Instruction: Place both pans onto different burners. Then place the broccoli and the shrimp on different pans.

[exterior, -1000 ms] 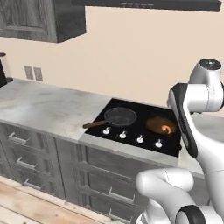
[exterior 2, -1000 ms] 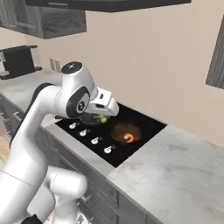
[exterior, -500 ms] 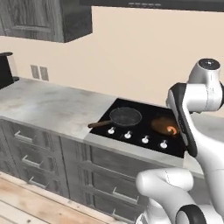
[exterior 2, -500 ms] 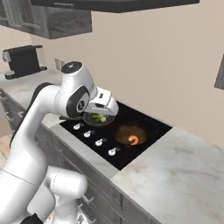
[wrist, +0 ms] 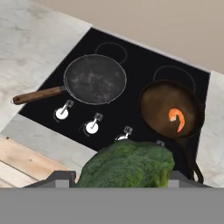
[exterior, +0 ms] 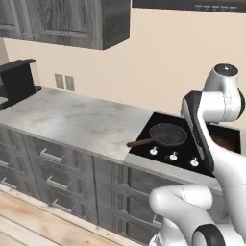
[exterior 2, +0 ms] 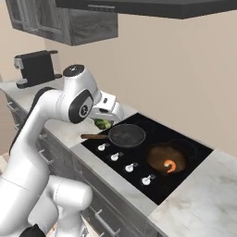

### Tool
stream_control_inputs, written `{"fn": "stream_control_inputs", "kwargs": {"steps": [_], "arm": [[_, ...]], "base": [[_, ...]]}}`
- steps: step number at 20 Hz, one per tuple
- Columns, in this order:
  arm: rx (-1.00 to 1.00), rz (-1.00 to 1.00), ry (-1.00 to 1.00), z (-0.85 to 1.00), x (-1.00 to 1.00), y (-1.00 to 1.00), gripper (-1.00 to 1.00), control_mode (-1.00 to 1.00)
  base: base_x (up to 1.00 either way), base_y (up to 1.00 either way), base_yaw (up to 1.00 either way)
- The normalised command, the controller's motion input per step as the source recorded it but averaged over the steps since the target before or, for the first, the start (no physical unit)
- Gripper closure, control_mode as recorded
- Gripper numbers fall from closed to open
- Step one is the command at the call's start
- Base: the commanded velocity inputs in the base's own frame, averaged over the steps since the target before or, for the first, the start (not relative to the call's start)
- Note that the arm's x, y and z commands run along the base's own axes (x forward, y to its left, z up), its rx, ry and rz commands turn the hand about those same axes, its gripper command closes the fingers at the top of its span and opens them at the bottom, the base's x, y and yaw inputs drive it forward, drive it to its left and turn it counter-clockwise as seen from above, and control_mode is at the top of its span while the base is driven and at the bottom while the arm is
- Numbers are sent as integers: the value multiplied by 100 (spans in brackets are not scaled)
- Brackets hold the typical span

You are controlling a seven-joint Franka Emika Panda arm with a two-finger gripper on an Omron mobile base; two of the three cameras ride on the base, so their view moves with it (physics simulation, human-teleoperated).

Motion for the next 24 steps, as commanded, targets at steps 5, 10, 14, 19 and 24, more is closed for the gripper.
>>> {"fn": "stream_control_inputs", "kwargs": {"steps": [5, 10, 14, 19, 24], "arm": [[0, 0, 0, 0, 0, 0, 100, 100], [0, 0, 0, -3, 9, 3, 100, -100], [1, 0, 0, -16, 62, 12, 100, -100], [4, 0, 0, -34, 61, 1, 100, -100], [7, 0, 2, -43, 55, 2, 100, -100]], "base": [[41, 0, 0], [32, 3, 0], [0, 0, 0], [0, 0, 0], [0, 0, 0]]}}
